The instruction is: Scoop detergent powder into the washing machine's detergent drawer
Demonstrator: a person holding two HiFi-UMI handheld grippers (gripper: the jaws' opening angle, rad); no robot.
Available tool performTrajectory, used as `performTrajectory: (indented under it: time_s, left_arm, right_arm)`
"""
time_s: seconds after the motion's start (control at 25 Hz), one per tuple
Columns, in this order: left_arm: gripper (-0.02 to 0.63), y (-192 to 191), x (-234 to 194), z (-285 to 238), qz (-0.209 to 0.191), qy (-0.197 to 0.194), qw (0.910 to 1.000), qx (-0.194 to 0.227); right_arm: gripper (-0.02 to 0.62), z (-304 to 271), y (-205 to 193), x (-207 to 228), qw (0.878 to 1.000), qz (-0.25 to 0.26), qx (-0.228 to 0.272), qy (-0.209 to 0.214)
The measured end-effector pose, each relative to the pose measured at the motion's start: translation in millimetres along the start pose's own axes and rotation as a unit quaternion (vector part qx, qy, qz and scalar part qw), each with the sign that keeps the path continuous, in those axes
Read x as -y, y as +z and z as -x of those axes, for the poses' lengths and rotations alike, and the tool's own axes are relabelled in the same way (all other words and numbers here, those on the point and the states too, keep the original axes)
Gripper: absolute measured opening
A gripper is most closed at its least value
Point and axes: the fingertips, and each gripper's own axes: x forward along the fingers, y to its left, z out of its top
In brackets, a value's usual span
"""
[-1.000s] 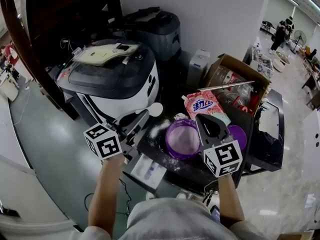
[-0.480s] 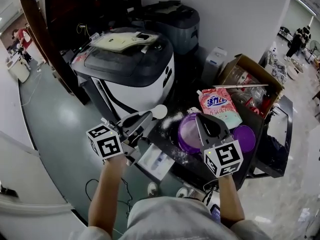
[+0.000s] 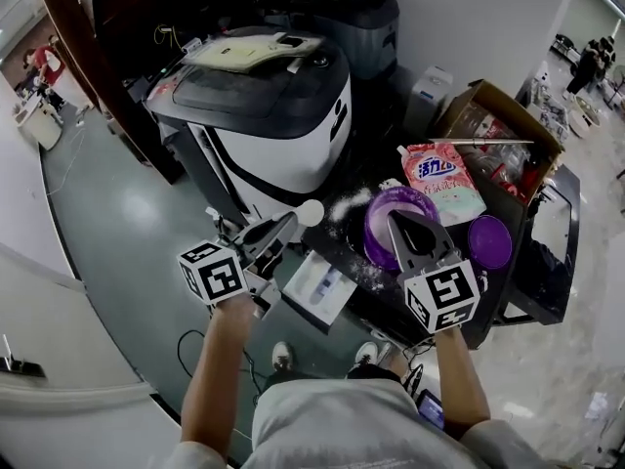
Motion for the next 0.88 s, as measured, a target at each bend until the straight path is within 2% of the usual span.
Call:
performTrajectory:
  time_s: [0.12,0.24,0.4,0.52,0.76,0.88]
  left_arm:
    - [0.014,-3,-17,14,0.006,-0.018,0.9997,-0.018]
    - [0.014,-7,-28,22,0.003,-0.054,0.9971,-0.053]
    - [0.014,-14,-41,32,-0.003,-0.101,0.9893,-0.105]
    - [0.014,-25,-45,37,0.006,-0.128,0.9827,-0.134]
    - [0.014,-51,-46,44,0.019,-0.147,0.973,-0.177]
    - [0.014,-69,-49,49,0.011,-0.145,0.9695,-0.197]
  right_arm:
    - [-0.003,-3,2,-18,1.0,0.002,-0.001,-0.029]
    - [-0.003,-6,2,-34,0.997,-0.008,-0.006,-0.077]
    - [-0.003,-3,-4,-63,0.991,-0.019,-0.014,-0.134]
    - [-0.003,5,-14,-79,0.984,-0.036,-0.026,-0.17]
    - [-0.003,22,-44,-100,0.97,-0.076,-0.061,-0.223]
    - [-0.003,29,-62,-112,0.966,-0.091,-0.079,-0.229]
